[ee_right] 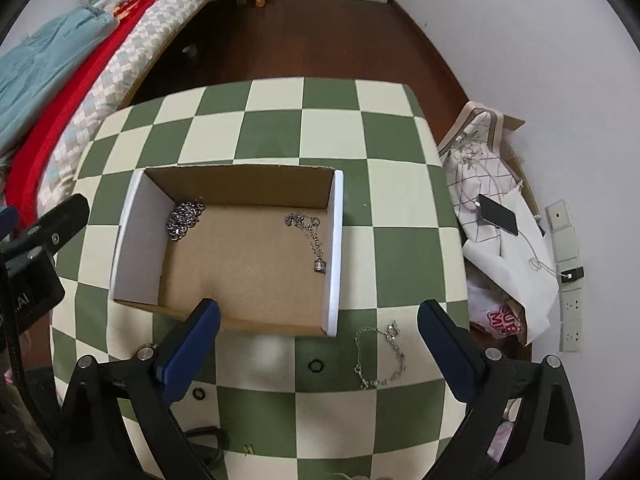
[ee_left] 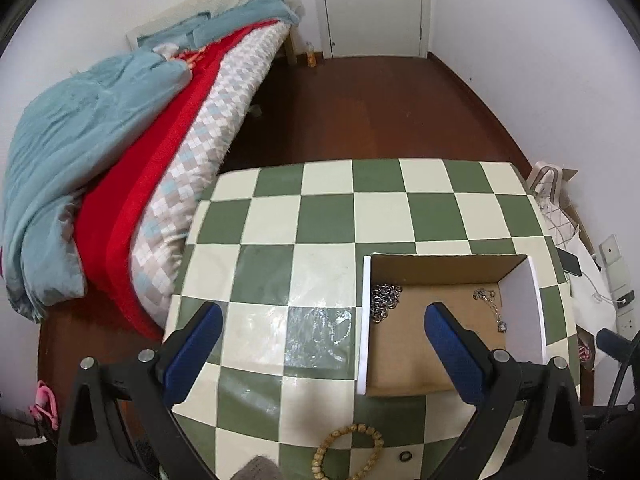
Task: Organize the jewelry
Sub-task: 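Move left gripper to the wooden bead bracelet while right grasps the thin silver chain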
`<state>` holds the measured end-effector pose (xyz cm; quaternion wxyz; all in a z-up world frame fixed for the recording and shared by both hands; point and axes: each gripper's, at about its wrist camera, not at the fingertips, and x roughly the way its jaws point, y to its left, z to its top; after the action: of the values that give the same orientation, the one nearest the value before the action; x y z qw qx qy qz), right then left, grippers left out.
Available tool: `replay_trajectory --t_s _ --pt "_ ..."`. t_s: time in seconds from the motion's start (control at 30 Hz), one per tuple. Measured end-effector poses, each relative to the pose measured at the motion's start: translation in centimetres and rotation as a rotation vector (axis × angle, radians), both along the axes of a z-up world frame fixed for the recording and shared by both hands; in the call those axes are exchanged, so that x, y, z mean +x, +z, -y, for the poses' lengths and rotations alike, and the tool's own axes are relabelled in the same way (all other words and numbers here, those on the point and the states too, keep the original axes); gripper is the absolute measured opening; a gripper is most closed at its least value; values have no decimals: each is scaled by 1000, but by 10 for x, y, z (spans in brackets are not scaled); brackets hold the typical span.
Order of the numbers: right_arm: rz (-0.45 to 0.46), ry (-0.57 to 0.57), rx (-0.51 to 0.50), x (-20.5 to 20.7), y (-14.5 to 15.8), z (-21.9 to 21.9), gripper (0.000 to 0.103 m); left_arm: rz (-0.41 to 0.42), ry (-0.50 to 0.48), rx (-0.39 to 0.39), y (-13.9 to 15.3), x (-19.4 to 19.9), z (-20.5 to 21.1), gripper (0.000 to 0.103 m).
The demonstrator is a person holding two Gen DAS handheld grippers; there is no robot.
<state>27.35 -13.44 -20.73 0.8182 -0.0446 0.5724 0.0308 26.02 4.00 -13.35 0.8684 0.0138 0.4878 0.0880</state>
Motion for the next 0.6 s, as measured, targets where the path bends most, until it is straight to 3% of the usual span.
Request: replay_trajectory --t_s 0.6 --pt "218 -56 45 -80 79 15 100 163 -16 23 66 -78 6 103"
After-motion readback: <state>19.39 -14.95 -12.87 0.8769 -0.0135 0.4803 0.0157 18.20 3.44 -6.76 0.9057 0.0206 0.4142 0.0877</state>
